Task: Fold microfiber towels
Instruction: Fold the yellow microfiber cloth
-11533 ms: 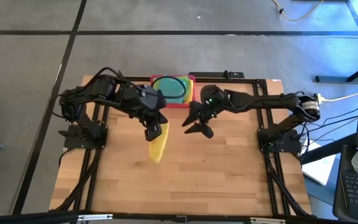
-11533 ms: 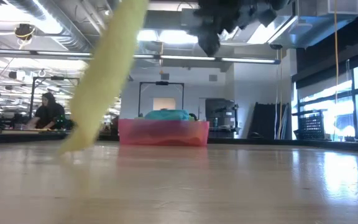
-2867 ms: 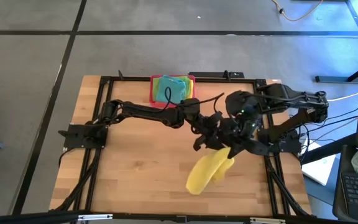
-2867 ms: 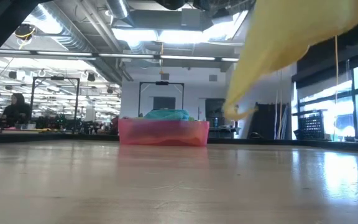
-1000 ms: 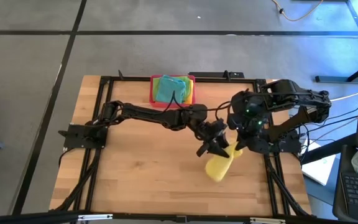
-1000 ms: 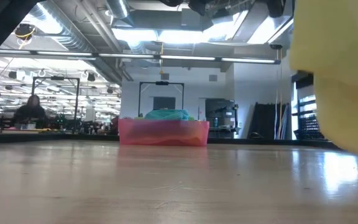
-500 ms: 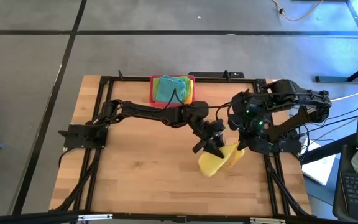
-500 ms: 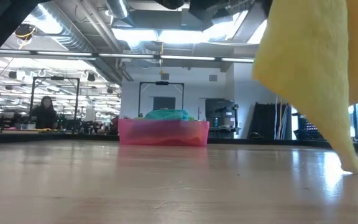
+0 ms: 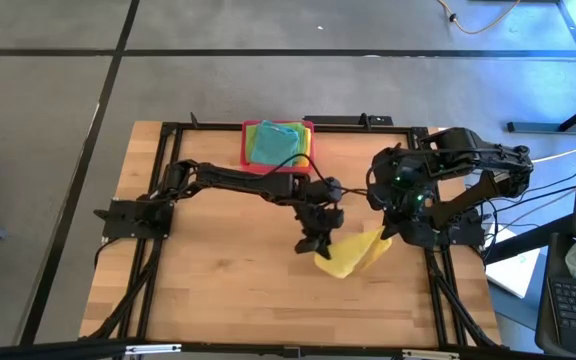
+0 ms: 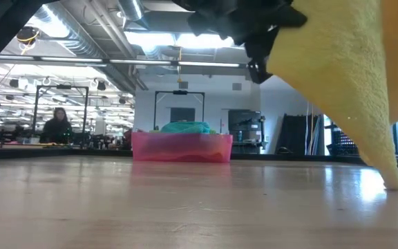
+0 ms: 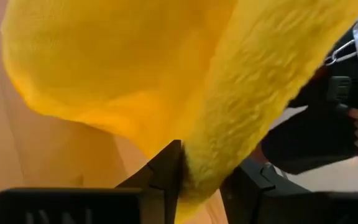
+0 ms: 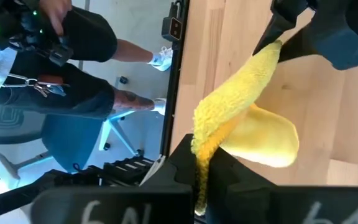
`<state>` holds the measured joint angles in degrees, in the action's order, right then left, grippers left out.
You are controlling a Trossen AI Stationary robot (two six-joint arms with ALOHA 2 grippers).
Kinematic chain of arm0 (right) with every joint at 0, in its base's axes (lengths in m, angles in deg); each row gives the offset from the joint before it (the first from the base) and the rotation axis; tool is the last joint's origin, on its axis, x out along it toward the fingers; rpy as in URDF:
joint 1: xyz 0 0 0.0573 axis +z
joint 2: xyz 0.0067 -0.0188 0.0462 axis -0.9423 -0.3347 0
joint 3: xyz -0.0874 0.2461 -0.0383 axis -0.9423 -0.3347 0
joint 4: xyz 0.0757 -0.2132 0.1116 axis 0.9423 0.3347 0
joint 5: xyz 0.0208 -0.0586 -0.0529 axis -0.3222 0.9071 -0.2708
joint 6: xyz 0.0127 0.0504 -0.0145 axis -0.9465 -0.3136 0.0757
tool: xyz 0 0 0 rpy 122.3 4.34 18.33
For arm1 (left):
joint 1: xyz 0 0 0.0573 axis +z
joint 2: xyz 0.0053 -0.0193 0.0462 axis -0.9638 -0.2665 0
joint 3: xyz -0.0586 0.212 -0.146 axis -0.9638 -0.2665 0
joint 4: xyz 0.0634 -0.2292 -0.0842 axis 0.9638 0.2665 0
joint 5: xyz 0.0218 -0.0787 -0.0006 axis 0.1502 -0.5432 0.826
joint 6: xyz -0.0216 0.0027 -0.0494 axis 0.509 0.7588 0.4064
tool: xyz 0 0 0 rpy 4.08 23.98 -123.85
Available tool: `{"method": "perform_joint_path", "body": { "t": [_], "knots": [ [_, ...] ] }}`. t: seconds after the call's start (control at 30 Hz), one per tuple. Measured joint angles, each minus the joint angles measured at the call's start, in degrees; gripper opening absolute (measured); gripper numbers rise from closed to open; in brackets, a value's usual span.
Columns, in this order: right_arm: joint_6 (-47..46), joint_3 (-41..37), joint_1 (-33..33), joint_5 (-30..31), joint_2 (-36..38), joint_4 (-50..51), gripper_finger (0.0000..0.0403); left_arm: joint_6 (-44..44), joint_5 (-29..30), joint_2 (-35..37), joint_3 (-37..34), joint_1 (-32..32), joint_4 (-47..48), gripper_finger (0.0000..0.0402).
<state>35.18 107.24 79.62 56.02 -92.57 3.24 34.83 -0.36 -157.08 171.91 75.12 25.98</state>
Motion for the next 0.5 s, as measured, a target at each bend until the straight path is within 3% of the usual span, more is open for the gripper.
{"method": "perform_joint_path", "body": {
  "t": [0.5],
  "knots": [
    [1.4,0.0,0.0,2.5,0.0,0.0,0.0008,0.2,-1.6,0.7,0.0,0.0,2.1,0.0023]
  ]
}}
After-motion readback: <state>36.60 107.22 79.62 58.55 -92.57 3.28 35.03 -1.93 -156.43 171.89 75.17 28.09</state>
